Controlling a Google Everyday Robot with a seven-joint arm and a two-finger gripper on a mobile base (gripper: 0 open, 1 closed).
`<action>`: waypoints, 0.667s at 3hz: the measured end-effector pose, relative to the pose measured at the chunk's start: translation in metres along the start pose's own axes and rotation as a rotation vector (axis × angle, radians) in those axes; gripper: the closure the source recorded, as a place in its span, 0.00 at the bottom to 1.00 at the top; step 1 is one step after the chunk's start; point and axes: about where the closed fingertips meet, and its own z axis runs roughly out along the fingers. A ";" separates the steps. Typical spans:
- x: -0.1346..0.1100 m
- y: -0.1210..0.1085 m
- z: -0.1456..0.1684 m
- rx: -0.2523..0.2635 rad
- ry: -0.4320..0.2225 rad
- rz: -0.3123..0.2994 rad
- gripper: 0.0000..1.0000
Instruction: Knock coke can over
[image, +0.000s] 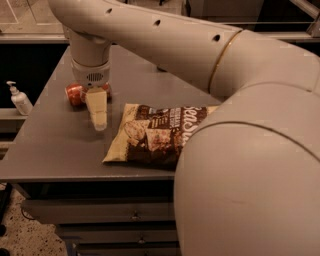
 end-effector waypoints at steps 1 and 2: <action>0.006 -0.006 -0.012 0.030 -0.078 0.051 0.00; 0.020 -0.014 -0.025 0.070 -0.216 0.141 0.00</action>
Offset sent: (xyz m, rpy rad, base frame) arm 0.0373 -0.0454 0.0492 0.4584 0.1132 -0.2225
